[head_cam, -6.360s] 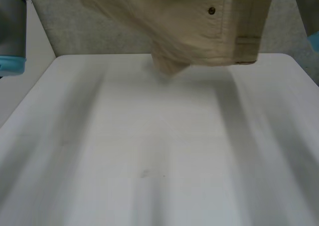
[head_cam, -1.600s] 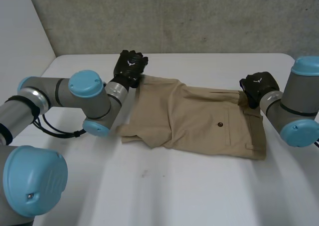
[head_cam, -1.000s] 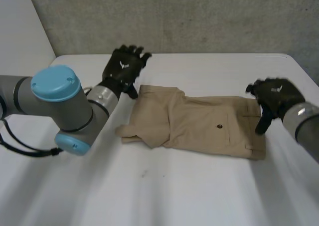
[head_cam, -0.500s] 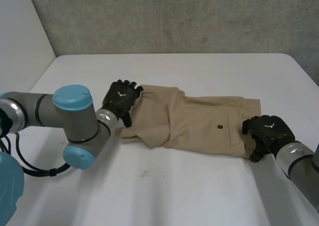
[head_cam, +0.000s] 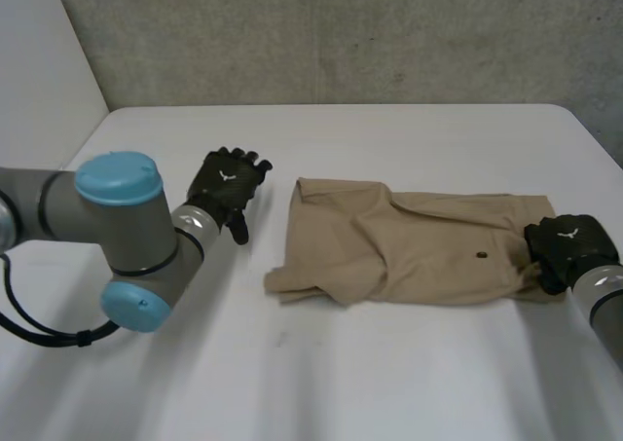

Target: Fold the shorts.

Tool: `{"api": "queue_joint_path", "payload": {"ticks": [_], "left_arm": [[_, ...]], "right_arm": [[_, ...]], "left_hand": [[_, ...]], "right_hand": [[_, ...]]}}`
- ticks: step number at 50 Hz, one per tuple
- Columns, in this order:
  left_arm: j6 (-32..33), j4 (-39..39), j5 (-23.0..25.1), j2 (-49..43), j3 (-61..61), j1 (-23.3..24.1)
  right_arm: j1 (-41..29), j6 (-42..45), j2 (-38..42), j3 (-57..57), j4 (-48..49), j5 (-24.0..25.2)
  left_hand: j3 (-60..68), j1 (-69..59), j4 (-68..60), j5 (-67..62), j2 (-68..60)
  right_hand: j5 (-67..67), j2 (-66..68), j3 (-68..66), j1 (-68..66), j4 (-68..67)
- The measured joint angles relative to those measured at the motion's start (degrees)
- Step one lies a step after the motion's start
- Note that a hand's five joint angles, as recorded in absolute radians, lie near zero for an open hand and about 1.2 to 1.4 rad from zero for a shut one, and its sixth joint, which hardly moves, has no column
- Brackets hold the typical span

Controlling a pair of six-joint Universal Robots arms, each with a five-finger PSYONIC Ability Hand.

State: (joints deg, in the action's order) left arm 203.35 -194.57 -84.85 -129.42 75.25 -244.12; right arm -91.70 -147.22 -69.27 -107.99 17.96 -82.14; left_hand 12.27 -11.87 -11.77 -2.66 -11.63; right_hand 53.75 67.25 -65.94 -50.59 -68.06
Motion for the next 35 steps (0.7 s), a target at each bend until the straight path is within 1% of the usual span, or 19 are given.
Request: {"api": "queue_joint_path", "payload": {"ticks": [2, 3, 5, 8, 11, 14, 15, 16, 19, 22, 25, 27, 29, 30, 35], "left_arm": [[-0.2, 1.0, -0.2, 3.1, 1.6, -0.4], [-0.2, 1.0, -0.2, 3.1, 1.6, -0.4], [-0.5, 2.0, -0.3, 6.7, 3.7, -1.3], [-0.6, 2.4, -0.2, 9.6, 5.8, -2.1], [-0.7, 2.6, -0.1, 12.8, 8.5, -2.9], [-0.7, 2.6, 0.0, 14.6, 10.4, -3.2], [-0.7, 2.6, 0.0, 14.6, 10.4, -3.2], [-0.7, 2.6, 0.0, 15.6, 11.7, -3.2], [-0.7, 2.6, 0.0, 16.5, 12.9, -3.1], [-0.7, 2.5, 0.0, 16.9, 14.0, -2.8], [-0.7, 2.5, 0.0, 17.0, 14.3, -2.6], [-0.7, 2.5, 0.0, 17.0, 14.5, -2.4], [-0.7, 2.5, -0.1, 16.9, 14.5, -2.3], [-0.7, 2.5, -0.1, 16.9, 14.5, -2.2], [-0.8, 2.6, -0.2, 16.9, 14.5, -2.0]], "right_arm": [[1.9, 3.8, -0.1, 1.1, -1.5, 0.0], [1.9, 3.8, -0.1, 1.1, -1.5, 0.0], [4.3, 9.4, -0.3, 3.3, -4.2, -0.1], [5.3, 13.5, -0.7, 5.8, -6.6, -0.2], [4.4, 17.2, -1.4, 9.8, -10.1, -0.2], [1.5, 18.5, -2.0, 13.3, -12.7, -0.1], [1.5, 18.5, -2.0, 13.3, -12.7, -0.1], [-2.1, 18.8, -2.1, 16.1, -14.8, 0.0], [-6.6, 19.0, -1.9, 19.2, -16.8, 0.2], [-14.0, 19.3, -0.5, 23.8, -19.2, 0.6], [-19.1, 20.0, 1.1, 26.7, -20.5, 1.1], [-23.8, 21.3, 3.1, 28.8, -21.6, 1.9], [-26.8, 22.5, 4.6, 30.0, -22.5, 2.8], [-29.5, 23.7, 6.2, 30.8, -23.6, 4.0], [-34.5, 26.8, 10.9, 32.5, -27.1, 7.3]], "left_hand": [[0.0, 0.0, 0.0, 0.0, 0.0], [0.0, 0.0, 0.0, 0.0, 0.0], [0.0, 0.0, 0.0, 0.1, 0.0], [0.0, 0.0, 0.0, 0.0, 0.0], [0.0, 0.0, 0.0, 0.0, 0.0], [0.0, 0.0, 0.0, 0.0, 0.0], [0.0, 0.0, 0.0, 0.0, 0.0], [0.0, 0.0, 0.0, 0.0, 0.0], [0.0, 0.0, 0.0, 0.0, 0.0], [0.0, 0.0, 0.0, 0.0, 0.0], [0.0, 0.0, 0.0, 0.0, 0.0], [0.0, 0.0, 0.0, 0.0, 0.0], [0.0, 0.0, 0.0, 0.0, 0.0], [0.0, 0.0, 0.0, 0.1, 0.0], [0.0, 0.0, 0.0, 0.0, 0.0]], "right_hand": [[0.0, 0.0, 0.0, -0.6, 0.0], [0.0, 0.0, 0.0, -0.6, 0.0], [0.0, 0.0, 0.0, -0.6, 0.0], [0.0, 0.0, 0.0, -1.0, 0.0], [0.0, 0.0, 0.0, -1.8, 0.0], [0.8, 0.0, -0.1, -2.4, -0.1], [0.8, 0.0, -0.1, -2.4, -0.1], [1.0, 0.0, -0.5, -2.7, -0.1], [1.2, 0.0, -1.5, -2.7, -0.2], [1.2, 0.2, -2.4, -2.7, -0.2], [1.2, 0.6, -2.6, -2.7, -0.2], [1.2, 0.6, -2.6, -2.7, -0.2], [1.2, 0.6, -2.6, -2.7, -0.2], [1.2, 0.6, -2.6, -2.7, -0.2], [1.2, 0.6, -2.6, -2.7, -0.2]]}}
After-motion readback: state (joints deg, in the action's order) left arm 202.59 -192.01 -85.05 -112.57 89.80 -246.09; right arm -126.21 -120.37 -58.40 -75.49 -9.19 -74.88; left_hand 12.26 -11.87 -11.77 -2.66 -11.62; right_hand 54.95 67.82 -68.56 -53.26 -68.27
